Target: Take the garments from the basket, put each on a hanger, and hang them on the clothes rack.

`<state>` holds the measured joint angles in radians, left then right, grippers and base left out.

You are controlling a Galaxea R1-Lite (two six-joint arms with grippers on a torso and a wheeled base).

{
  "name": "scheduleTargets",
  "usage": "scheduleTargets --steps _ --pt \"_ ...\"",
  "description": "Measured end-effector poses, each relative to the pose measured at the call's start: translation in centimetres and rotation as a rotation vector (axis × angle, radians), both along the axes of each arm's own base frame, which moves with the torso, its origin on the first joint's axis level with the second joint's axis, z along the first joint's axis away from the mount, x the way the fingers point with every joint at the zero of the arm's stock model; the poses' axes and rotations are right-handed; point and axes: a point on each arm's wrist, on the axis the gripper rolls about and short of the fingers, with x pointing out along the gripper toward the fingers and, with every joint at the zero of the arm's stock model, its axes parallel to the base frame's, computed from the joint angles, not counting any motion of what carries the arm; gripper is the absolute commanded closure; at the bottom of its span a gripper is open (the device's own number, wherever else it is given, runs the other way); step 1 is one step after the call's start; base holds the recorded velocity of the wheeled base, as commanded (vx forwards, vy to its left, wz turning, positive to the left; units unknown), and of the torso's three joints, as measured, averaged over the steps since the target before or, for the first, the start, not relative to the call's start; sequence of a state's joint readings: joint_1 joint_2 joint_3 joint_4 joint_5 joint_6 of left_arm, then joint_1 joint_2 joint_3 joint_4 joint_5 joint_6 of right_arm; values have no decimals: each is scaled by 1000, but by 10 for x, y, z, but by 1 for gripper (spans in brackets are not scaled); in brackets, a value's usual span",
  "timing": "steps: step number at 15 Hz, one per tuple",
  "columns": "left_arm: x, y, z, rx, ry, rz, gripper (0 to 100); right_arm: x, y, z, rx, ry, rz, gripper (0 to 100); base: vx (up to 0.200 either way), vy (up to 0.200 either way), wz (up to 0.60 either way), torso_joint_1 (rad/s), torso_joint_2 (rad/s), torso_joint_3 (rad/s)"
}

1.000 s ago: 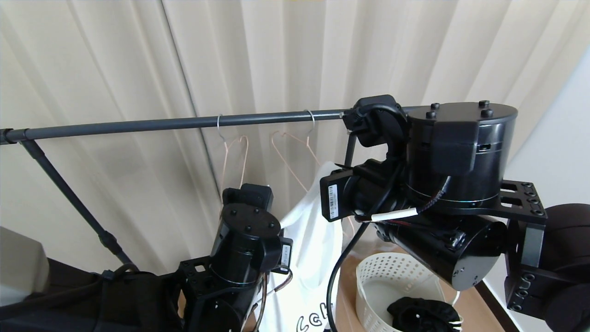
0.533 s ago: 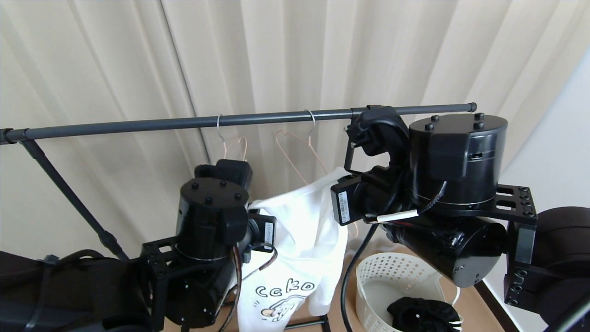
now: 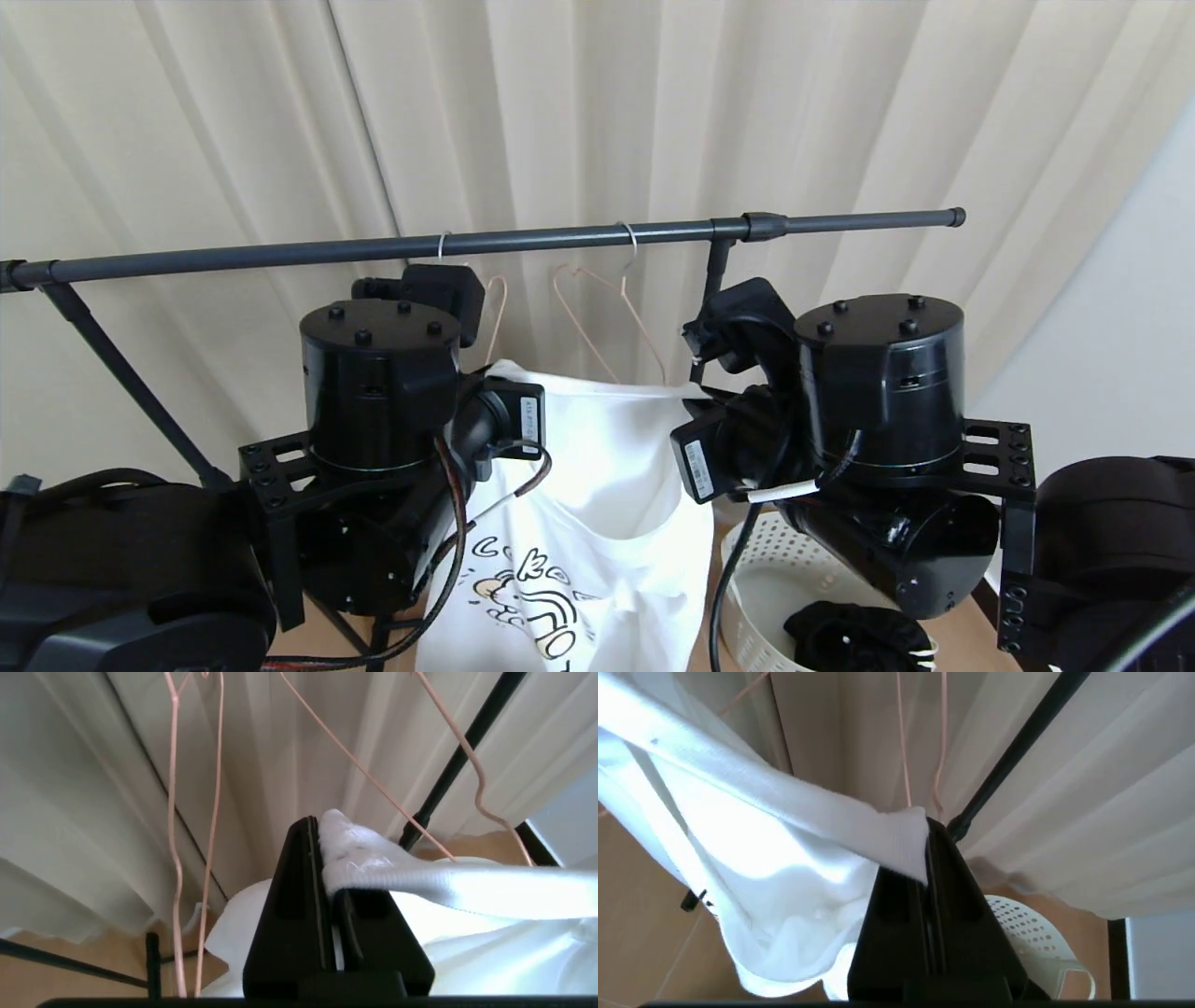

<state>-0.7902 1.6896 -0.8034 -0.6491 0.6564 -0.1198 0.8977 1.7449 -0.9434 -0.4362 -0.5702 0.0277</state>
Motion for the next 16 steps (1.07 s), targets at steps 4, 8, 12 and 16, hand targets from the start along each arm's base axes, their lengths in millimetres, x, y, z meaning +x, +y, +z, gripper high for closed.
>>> scheduleTargets --steps 4,8,12,16 --pt "3 -3 8 -21 -21 -1 100 -2 -1 -8 -22 17 1 100 0 0 0 0 0 0" --pt "6 -7 14 -30 -38 -3 100 -7 -4 -20 -67 44 16 0 0 0 0 0 0 0" --pt "11 -15 20 -44 -58 -11 100 -17 7 -36 -96 87 81 0 0 0 0 0 0 0" --pt "12 -16 19 -44 -56 -10 100 -20 22 -45 -32 127 135 0 0 0 0 0 0 0"
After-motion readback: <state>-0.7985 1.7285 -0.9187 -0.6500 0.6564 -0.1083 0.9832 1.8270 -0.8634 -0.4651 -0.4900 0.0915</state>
